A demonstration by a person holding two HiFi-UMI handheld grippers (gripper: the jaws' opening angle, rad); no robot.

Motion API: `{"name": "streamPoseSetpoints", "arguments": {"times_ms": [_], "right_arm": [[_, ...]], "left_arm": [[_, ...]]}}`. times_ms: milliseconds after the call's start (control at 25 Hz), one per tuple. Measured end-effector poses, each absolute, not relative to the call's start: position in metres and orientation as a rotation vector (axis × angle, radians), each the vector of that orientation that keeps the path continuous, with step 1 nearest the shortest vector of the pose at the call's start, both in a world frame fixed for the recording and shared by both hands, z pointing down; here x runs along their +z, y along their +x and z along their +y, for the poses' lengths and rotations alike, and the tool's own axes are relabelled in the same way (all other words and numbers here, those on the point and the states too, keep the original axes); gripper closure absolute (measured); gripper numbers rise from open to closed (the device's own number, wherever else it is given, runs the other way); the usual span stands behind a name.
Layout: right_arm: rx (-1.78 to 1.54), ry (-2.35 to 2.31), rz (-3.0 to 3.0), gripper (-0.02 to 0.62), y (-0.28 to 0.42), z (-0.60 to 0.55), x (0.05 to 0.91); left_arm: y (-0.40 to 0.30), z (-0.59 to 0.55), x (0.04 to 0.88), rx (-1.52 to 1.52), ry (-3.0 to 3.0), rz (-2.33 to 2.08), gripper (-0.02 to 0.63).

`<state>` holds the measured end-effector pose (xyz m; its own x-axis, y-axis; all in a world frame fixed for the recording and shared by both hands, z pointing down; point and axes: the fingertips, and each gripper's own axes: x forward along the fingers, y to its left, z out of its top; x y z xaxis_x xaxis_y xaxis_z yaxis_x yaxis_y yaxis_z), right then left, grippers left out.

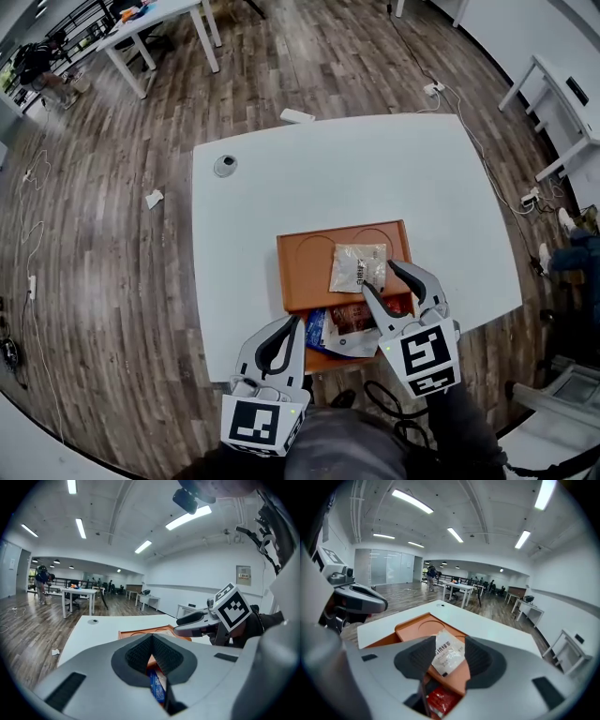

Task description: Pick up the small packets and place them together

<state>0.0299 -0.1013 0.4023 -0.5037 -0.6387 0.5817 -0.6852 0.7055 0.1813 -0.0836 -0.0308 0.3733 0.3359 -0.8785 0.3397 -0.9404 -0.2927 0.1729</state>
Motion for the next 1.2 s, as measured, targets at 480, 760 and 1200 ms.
{"name": "streamPoseSetpoints", "arguments": {"times_ms": [480, 760, 1200], "right_arm": [[0.205, 0.916, -2.214, 0.402, 0.049, -0.036, 0.442], [0.249, 0.715, -2.141, 0.402, 0.014, -0.02, 0.489], [0.26, 0.637, -2.039, 0.402, 0.004, -0.022, 0.515]], "left_arm": [[-0.05, -0.009, 0.37, 0.262, 2.332, -1.521, 0.603], [-0.068, -0.011, 0.38, 0.282, 2.289, -1.532, 0.603], [-0.085, -0.02, 0.4, 0.296, 2.256, -1.508, 0.603]]}}
